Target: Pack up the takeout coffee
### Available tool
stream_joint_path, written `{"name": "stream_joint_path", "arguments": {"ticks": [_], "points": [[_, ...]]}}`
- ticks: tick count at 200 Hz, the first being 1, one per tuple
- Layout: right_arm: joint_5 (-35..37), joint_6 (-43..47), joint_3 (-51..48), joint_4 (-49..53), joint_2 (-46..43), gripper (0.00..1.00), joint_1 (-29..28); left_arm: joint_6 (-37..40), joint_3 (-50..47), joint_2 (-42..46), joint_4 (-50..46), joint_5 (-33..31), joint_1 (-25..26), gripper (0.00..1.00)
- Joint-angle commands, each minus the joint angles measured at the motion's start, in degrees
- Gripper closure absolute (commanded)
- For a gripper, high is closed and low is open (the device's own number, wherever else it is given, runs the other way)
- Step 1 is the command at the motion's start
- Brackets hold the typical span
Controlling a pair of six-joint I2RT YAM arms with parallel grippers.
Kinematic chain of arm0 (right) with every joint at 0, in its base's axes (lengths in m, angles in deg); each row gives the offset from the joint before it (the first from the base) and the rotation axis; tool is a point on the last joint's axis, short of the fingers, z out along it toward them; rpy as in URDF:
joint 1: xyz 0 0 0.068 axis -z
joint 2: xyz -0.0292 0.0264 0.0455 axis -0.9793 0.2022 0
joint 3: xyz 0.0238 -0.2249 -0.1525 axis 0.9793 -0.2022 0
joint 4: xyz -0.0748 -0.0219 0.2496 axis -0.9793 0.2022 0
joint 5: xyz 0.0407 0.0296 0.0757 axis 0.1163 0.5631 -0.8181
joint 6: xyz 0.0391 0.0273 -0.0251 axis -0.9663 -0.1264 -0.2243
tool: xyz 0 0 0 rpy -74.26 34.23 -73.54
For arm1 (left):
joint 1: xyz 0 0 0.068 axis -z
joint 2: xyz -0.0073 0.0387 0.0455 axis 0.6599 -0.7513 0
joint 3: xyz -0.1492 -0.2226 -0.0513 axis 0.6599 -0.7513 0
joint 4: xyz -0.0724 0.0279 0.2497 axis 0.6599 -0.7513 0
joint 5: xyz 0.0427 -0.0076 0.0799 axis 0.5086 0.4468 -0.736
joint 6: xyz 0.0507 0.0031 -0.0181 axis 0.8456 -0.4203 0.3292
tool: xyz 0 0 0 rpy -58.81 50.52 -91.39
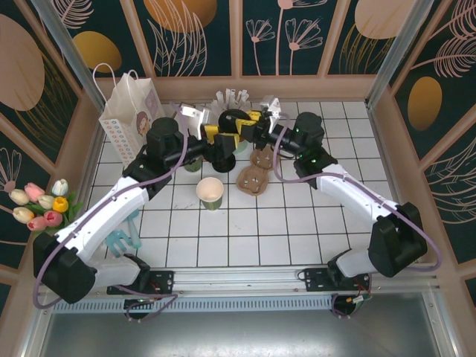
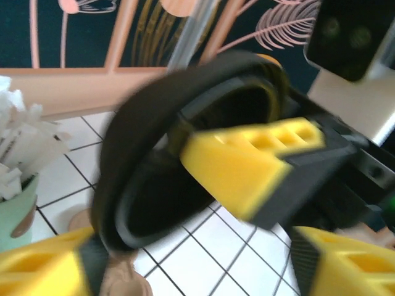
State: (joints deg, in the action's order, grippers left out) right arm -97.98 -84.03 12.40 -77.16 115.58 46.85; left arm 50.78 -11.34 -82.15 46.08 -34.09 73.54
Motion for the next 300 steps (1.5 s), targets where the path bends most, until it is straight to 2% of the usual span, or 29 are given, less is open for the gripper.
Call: {"name": "stream_joint_path", "arguments": {"ticks": [1,11,31,47,61,88,121,152,192,216,253,300], "points": [[10.2,27.8,5.9,11.9,-2.7,0.97,-1.9,5.7,-1.6,5.0,-5.0,7.3,-0.2,0.06],[13.4,32.6,5.3,9.8,-3.9,0.98,-2.0,6.5,-1.9,6.6,-6.8,7.0,-0.3,0.02],[12.1,48.0,1.7,1.4,-6.5,1.0,-3.7,6.6,-1.6,9.7,-8.2,6.6,-0.8,0.02],[15.5,62.1,4.9,3.9,-4.9,1.0,-5.9,5.9,-1.3,12.1,-7.5,6.1,-1.1,0.01],[17.1,74.3,6.0,5.3,-3.3,1.0,-6.8,4.4,0.5,13.3,-9.0,2.4,-1.5,0.01],[15.6,97.0,4.2,4.4,-2.4,1.0,-7.2,1.4,7.1,12.2,-15.7,-4.2,-2.1,0.01],[11.4,113.1,1.3,2.1,-3.1,1.0,-6.7,-0.9,14.2,9.4,-23.4,-5.9,-2.5,0.04],[4.8,121.5,-1.3,-0.4,-4.4,1.0,-6.3,-2.2,20.9,5.1,-32.3,-8.0,-2.8,0.12],[-1.2,127.2,-2.2,-0.1,-5.1,1.0,-6.2,-2.1,28.2,-0.6,-40.7,-8.6,-3.2,0.24],[-1.6,128.0,-2.7,-1.6,-4.9,1.0,-6.2,-3.4,31.3,-3.8,-44.4,-8.3,-3.8,0.35],[-1.6,128.9,-3.1,-2.2,-4.8,1.0,-6.4,-5.2,33.5,-6.9,-46.6,-4.6,-4.5,0.42],[-2.6,129.1,-2.5,-1.5,-4.4,1.0,-6.5,-2.1,36.6,-10.9,-51.3,-2.2,-4.7,0.52]]}}
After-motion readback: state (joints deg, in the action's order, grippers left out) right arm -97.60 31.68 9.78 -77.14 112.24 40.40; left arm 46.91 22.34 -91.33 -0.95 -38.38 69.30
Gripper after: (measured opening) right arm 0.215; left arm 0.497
